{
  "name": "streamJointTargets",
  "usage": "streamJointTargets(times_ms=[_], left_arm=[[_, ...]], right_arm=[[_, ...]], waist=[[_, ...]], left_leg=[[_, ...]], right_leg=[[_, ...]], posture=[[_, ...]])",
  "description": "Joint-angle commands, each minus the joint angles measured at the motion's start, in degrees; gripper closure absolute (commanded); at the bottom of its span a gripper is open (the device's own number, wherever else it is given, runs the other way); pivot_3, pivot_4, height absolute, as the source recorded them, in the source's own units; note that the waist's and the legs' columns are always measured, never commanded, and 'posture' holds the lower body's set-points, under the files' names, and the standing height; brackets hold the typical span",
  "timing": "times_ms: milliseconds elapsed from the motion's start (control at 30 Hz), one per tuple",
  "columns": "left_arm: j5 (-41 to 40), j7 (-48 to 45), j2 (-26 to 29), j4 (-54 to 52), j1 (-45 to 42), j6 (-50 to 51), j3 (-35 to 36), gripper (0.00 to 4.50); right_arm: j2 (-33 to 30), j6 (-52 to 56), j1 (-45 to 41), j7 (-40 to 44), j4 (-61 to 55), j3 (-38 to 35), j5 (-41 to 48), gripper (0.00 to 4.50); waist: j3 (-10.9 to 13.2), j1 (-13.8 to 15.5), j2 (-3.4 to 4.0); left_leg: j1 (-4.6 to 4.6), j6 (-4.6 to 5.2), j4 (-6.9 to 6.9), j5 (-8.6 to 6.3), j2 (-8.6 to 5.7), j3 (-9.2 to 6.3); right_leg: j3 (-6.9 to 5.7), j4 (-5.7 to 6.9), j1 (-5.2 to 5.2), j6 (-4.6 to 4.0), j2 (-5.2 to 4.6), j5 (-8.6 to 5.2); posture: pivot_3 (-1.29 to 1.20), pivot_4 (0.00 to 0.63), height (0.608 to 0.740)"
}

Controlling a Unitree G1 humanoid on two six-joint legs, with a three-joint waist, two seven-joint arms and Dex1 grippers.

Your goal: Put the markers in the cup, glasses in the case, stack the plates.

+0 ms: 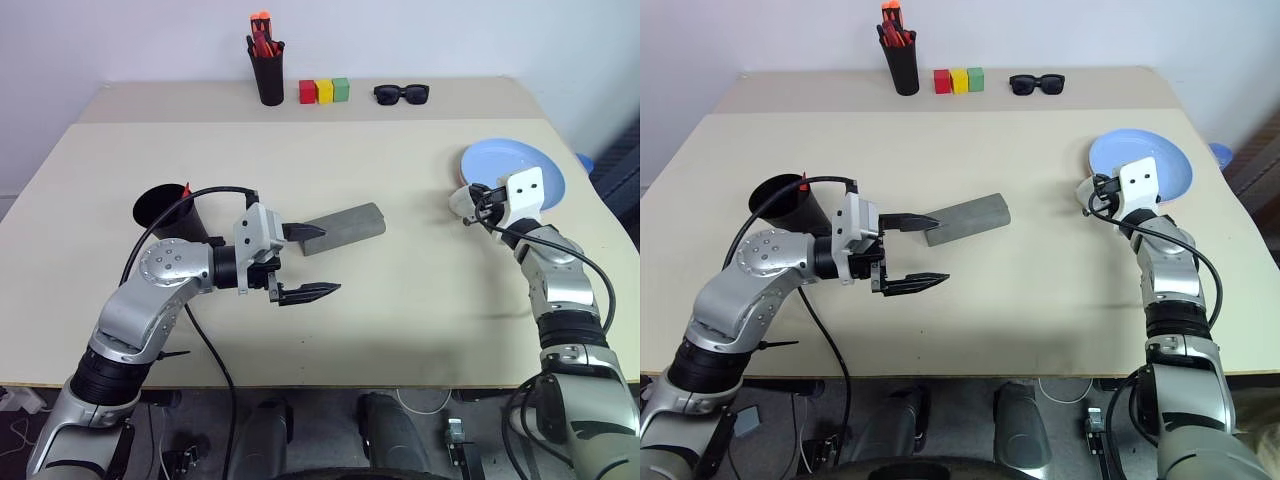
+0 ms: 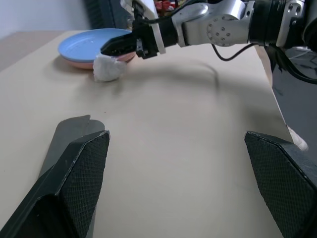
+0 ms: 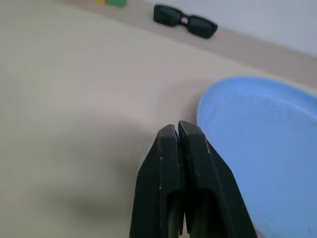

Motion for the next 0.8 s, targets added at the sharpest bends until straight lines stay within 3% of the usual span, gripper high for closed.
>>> streamJointTargets(times_ms=[33, 167, 800], left_arm=[[-0.43, 0.18, 0.00, -2.24, -0.15, -0.14, 0.29, 0.00], [-0.52, 0.32, 0.05, -2.43, -0.01, 0.03, 0.36, 0.00], [-0.83, 1.18, 0.53, -3.79, 0.74, 1.18, 1.29, 0.00]], right_arm=[[-1.03, -1.22, -0.91, 0.84, -0.92, -1.24, 0.44, 3.21], [-0.63, -1.10, -0.57, 0.86, -1.27, -1.14, 0.34, 1.23], [-0.16, -6.53, -1.67, -0.16, 8.41, 2.51, -5.70, 1.23]], waist=[[0.00, 0.01, 0.00], [0.00, 0.01, 0.00], [0.00, -0.02, 0.00]], left_leg=[[0.00, 0.00, 0.00, 0.00, 0.00, 0.00], [0.00, 0.00, 0.01, 0.00, 0.00, 0.00], [0.00, 0.00, 0.00, 0.00, 0.00, 0.00]], right_leg=[[0.00, 0.00, 0.00, 0.00, 0.00, 0.00], [0.00, 0.00, 0.00, 0.00, 0.00, 0.00], [0.00, 0.00, 0.00, 0.00, 0.00, 0.00]], posture=[[0.00, 0.150, 0.740], [0.00, 0.150, 0.740], [0.00, 0.150, 0.740]])
